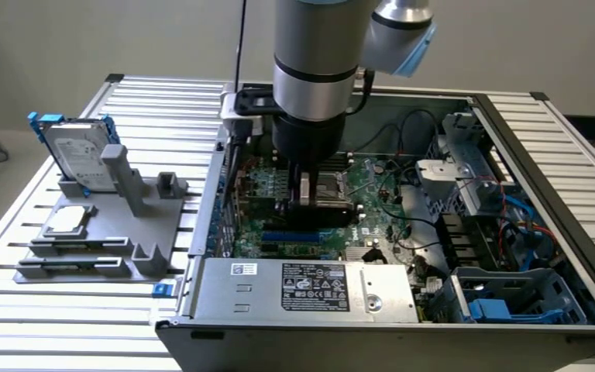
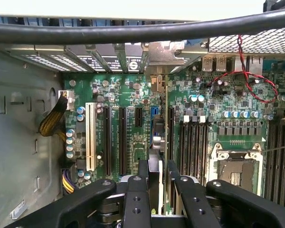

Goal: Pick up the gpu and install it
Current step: 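Insert the gpu into the slot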

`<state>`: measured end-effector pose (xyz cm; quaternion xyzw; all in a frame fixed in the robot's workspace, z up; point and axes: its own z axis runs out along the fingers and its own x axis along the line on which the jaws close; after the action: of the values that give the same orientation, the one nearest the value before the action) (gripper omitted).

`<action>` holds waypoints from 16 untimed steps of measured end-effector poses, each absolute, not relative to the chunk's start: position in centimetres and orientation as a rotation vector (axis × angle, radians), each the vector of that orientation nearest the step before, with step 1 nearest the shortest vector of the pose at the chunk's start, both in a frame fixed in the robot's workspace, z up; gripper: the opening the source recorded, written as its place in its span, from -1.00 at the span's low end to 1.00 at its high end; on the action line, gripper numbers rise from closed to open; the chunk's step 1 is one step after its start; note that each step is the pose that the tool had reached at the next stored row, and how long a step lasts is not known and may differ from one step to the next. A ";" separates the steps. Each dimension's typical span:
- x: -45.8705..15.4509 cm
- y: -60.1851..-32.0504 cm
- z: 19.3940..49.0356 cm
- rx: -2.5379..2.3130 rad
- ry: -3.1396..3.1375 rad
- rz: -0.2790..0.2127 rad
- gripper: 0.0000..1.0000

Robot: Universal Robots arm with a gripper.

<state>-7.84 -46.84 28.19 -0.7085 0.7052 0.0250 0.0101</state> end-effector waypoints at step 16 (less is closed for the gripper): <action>-8.0 -46.9 27.5 -2.214 2.203 0.076 -0.47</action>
<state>-8.05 -46.87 27.48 -0.7085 0.7052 0.0244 0.0085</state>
